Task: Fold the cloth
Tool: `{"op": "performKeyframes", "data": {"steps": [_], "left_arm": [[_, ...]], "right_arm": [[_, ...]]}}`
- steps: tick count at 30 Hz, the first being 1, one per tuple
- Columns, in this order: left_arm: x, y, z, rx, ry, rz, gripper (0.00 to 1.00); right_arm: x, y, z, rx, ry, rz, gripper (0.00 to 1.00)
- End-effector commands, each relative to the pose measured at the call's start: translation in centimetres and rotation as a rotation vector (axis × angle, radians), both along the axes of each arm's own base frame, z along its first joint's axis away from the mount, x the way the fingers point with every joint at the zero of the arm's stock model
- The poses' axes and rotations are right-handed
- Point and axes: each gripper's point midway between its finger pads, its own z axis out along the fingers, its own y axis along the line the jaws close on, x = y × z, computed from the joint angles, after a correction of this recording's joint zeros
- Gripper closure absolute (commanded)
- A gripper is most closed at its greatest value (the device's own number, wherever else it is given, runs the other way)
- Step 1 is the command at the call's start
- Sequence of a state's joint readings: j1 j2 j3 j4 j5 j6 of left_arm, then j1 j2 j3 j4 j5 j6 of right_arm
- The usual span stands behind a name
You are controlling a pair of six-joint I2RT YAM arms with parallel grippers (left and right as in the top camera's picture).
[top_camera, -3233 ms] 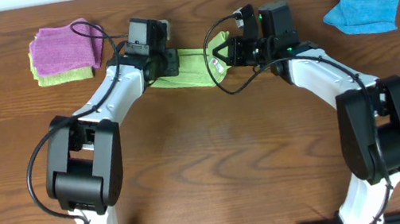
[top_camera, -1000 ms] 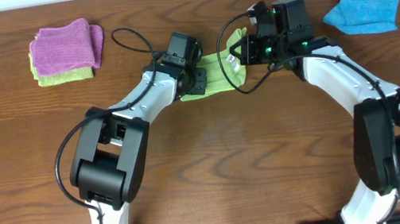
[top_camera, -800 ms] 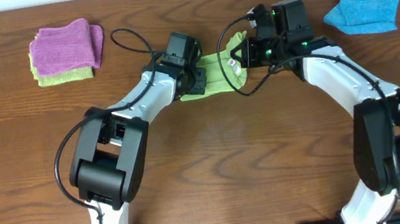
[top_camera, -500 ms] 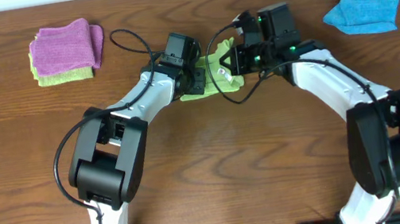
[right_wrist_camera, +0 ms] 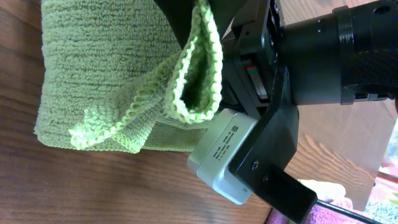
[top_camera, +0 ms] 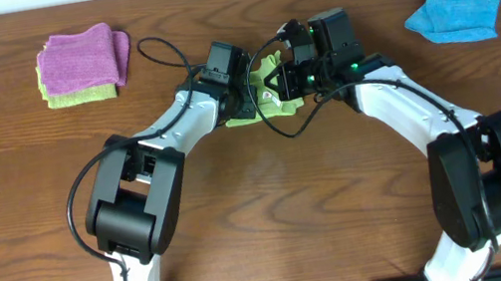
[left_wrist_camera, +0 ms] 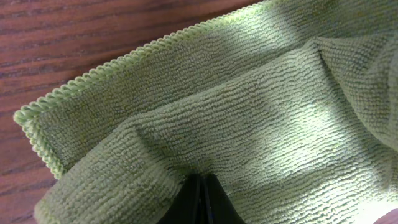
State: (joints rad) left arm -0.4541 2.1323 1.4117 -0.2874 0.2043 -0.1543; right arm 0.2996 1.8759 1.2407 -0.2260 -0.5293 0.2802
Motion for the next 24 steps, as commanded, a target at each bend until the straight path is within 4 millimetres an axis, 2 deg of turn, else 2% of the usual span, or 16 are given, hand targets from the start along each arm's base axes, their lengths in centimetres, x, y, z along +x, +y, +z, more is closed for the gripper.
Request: {"op": "performKeyframes", "data": {"steps": [1, 9, 15, 21, 24], "left_arm": [[-0.9, 1.0, -0.3, 0.011, 0.026, 0.016, 0.94], [1.1, 2.9, 4.1, -0.026, -0.060, 0.069, 0.94], [1.5, 2.8, 7.4, -0.055, -0.124, 0.070, 0.94], [1.7, 3.2, 12.1, -0.094, -0.214, 0.079, 0.94], [2.0, 4.4, 14.8, -0.107, -0.267, 0.105, 0.94]], "right_arm": [[0.4, 0.5, 1.7, 0.004, -0.050, 0.017, 0.98], [0.4, 0.4, 1.6, -0.001, -0.052, 0.013, 0.98], [0.6, 0.2, 1.5, -0.014, -0.056, 0.001, 0.98], [0.5, 0.4, 1.5, -0.013, -0.057, 0.006, 0.98], [0.3, 1.0, 1.6, -0.011, -0.063, 0.018, 0.98]]}}
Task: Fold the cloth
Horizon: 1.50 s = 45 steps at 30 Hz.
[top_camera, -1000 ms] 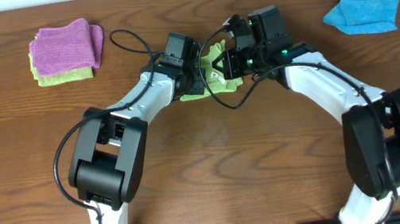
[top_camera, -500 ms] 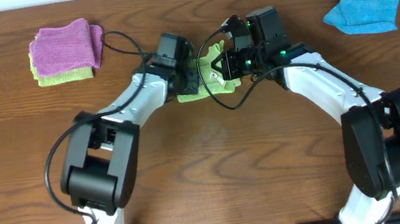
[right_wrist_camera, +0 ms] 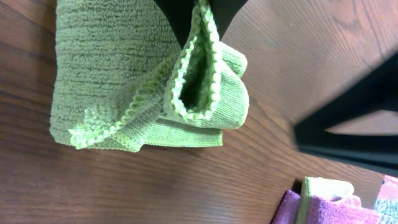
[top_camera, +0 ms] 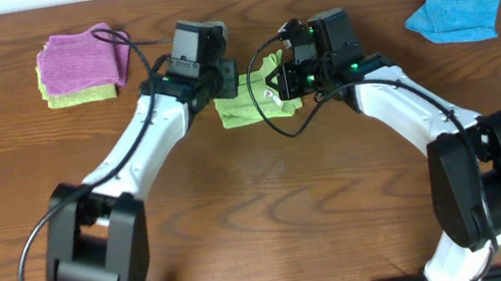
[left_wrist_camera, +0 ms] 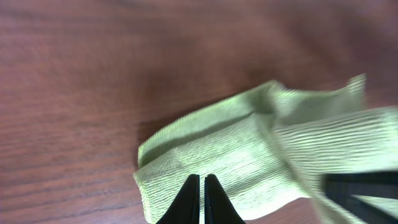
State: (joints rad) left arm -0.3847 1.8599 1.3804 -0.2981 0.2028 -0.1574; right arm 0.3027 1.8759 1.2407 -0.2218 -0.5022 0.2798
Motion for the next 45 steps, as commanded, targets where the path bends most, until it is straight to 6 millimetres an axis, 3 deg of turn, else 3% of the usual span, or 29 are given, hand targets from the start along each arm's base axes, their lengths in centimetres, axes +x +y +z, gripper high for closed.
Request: {"op": "performKeyframes", "data": {"steps": [1, 8, 14, 20, 26, 31, 45], "left_arm": [[0.4, 2.1, 3.8, -0.011, -0.073, 0.052, 0.94], [-0.5, 9.3, 9.1, -0.004, -0.121, 0.192, 0.94], [-2.9, 11.0, 12.7, -0.040, -0.174, 0.158, 0.94], [-5.8, 11.2, 13.7, -0.061, -0.208, 0.147, 0.94], [-7.8, 11.2, 13.3, -0.076, -0.204, 0.132, 0.94], [-8.5, 10.9, 13.2, -0.092, -0.198, 0.120, 0.94], [-9.1, 9.9, 12.9, -0.136, -0.173, 0.069, 0.94]], "right_arm": [[0.1, 1.4, 1.8, 0.008, -0.057, 0.036, 0.98], [0.0, 2.8, 2.3, 0.004, -0.098, 0.054, 0.98], [-0.1, 3.6, 2.2, -0.020, -0.115, 0.055, 0.98], [-0.6, 4.5, 1.7, -0.035, -0.114, 0.069, 0.99], [-1.2, 6.0, -0.4, -0.046, -0.088, 0.101, 0.98], [-1.4, 6.9, -1.0, -0.065, -0.102, 0.106, 0.99], [0.4, 6.9, -2.7, -0.109, -0.151, 0.053, 0.99]]}}
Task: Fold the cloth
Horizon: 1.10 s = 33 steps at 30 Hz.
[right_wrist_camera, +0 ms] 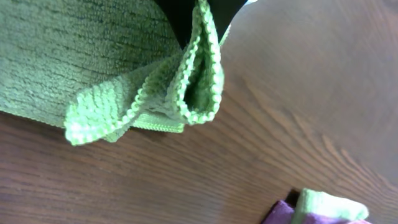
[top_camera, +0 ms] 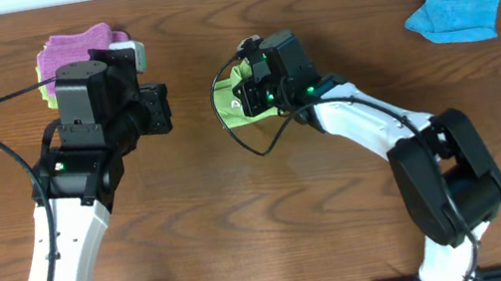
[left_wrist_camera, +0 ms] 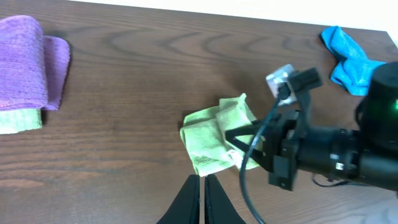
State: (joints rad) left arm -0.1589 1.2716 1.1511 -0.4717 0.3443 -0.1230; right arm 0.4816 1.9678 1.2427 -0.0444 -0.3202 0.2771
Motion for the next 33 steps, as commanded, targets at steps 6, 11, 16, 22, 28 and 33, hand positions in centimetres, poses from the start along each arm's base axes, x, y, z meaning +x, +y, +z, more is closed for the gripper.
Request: {"op": "performKeyframes", "data": {"steps": [6, 11, 16, 22, 28, 33], "left_arm": [[-0.4, -0.4, 0.4, -0.010, -0.010, -0.032, 0.94], [-0.5, -0.6, 0.4, -0.018, -0.008, -0.042, 0.94], [-0.6, -0.6, 0.4, -0.019, -0.008, -0.044, 0.94], [-0.6, -0.6, 0.4, -0.019, -0.008, -0.044, 0.94], [-0.6, -0.6, 0.4, -0.020, -0.008, -0.044, 0.94], [-0.6, -0.6, 0.4, -0.019, -0.008, -0.044, 0.94]], "right_arm": [[0.9, 0.1, -0.7, -0.034, -0.027, -0.022, 0.99], [1.8, 0.2, 0.2, -0.021, -0.078, -0.037, 0.99], [2.0, 0.3, 0.1, -0.016, -0.084, -0.036, 0.99], [1.6, 0.8, -0.9, -0.009, -0.058, -0.014, 0.99], [1.2, 1.2, -1.9, -0.016, -0.041, -0.001, 0.99], [1.3, 1.4, -1.8, -0.009, -0.052, 0.002, 0.30]]}}
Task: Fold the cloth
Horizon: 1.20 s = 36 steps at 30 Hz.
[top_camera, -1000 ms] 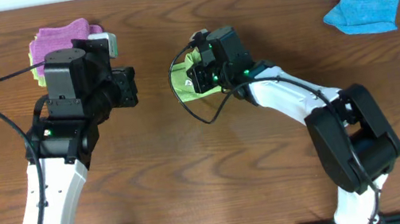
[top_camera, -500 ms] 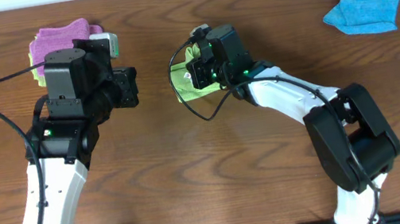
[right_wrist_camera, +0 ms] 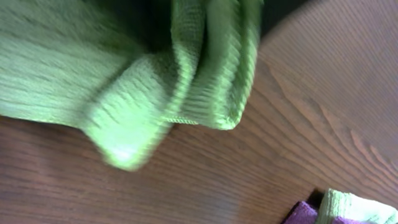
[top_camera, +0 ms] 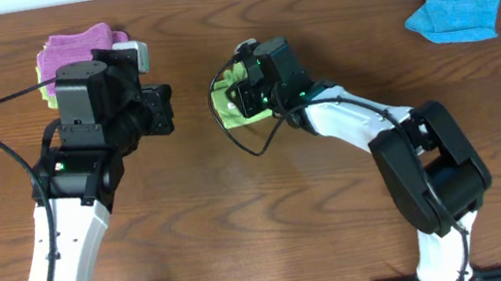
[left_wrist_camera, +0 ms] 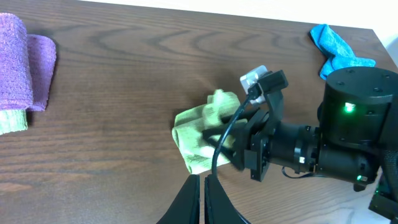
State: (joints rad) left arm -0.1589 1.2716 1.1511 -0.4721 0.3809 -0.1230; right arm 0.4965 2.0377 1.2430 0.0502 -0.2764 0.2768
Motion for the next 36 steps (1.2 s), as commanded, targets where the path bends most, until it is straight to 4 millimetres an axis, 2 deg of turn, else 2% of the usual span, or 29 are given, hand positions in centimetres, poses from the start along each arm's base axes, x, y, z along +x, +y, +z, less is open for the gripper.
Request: {"op": "performKeyframes", "data": {"steps": [1, 3, 14, 19, 23, 29, 31, 33, 36], "left_arm": [[-0.3, -0.1, 0.3, 0.003, -0.012, -0.015, 0.94], [-0.3, -0.1, 0.3, 0.003, -0.012, -0.015, 0.94], [-0.3, -0.1, 0.3, 0.003, -0.012, -0.015, 0.94], [-0.3, -0.1, 0.3, 0.003, -0.013, -0.015, 0.94], [-0.2, -0.1, 0.4, 0.003, -0.018, -0.014, 0.94], [-0.1, -0.1, -0.9, 0.023, 0.003, -0.029, 0.94], [0.0, -0.1, -1.7, 0.025, 0.016, -0.029, 0.94], [0.1, -0.2, -2.6, 0.023, 0.027, -0.032, 0.94], [0.0, -0.6, -3.9, 0.010, 0.044, -0.050, 0.94]], "right_arm": [[0.2, 0.8, 0.2, 0.006, -0.016, 0.019, 0.24], [0.1, 0.8, 0.1, 0.004, -0.012, 0.019, 0.01], [1.0, -0.8, 0.3, 0.028, 0.011, -0.003, 0.01], [3.0, -1.6, 2.4, 0.041, -0.008, -0.029, 0.01], [3.8, -1.3, 4.7, 0.049, 0.010, -0.020, 0.01], [2.9, -1.5, 6.3, -0.001, 0.083, -0.011, 0.01], [2.3, -2.6, 6.4, -0.057, 0.101, -0.034, 0.01], [1.6, -4.9, 6.0, -0.159, 0.127, -0.101, 0.01], [-0.1, -6.1, 6.2, -0.230, 0.158, -0.076, 0.01]]}}
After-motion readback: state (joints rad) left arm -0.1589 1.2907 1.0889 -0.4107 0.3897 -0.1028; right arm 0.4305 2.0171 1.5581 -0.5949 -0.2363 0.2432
